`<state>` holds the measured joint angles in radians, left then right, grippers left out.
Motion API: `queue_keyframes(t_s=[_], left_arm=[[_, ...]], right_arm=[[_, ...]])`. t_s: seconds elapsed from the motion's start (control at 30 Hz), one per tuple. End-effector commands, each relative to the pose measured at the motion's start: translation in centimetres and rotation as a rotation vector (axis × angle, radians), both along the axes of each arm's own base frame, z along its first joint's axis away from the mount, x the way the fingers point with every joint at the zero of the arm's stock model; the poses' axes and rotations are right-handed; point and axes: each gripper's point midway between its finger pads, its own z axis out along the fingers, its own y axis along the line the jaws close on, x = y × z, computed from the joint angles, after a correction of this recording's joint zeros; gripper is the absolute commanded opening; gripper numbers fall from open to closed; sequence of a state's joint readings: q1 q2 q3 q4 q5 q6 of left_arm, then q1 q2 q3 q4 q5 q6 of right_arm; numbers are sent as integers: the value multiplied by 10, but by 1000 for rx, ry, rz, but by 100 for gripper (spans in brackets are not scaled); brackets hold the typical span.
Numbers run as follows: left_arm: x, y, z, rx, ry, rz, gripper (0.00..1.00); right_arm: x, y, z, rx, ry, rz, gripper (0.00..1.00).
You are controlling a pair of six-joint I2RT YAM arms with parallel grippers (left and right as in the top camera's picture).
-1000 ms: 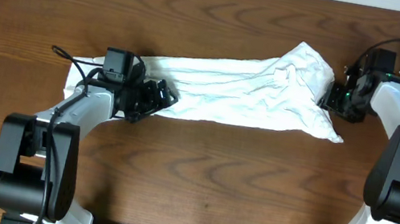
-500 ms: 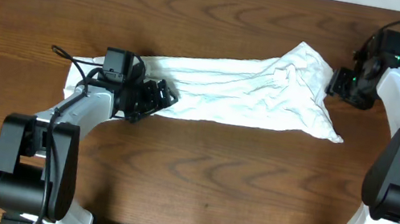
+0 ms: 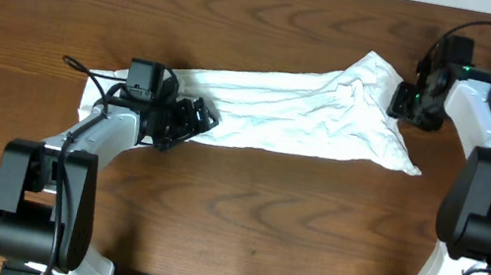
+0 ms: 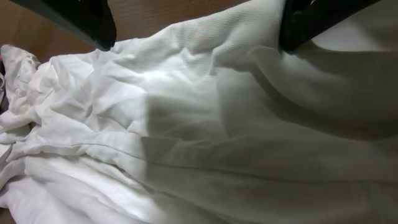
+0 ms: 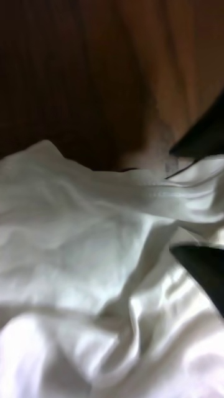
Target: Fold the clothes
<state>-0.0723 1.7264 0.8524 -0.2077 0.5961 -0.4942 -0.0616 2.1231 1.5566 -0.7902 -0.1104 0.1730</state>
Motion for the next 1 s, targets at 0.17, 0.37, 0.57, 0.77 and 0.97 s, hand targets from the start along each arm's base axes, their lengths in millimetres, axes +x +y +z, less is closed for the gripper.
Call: queue_keyframes(t_s=[0.17, 0.37, 0.57, 0.77, 0.97], left_arm=[[-18, 1, -22, 9, 81, -2, 86], [-18, 1, -22, 9, 81, -2, 86], [-18, 1, -22, 9, 81, -2, 87], [-18, 1, -22, 9, 81, -2, 86], [-18, 1, -22, 9, 81, -2, 86]], right_arm=[[-8, -10, -18, -81, 54, -24, 21], [-10, -10, -20, -80, 62, -24, 12], [-11, -19, -20, -128, 70, -56, 1], [-20, -37, -20, -228, 104, -83, 1], [-31, -51, -18, -312, 145, -94, 1]])
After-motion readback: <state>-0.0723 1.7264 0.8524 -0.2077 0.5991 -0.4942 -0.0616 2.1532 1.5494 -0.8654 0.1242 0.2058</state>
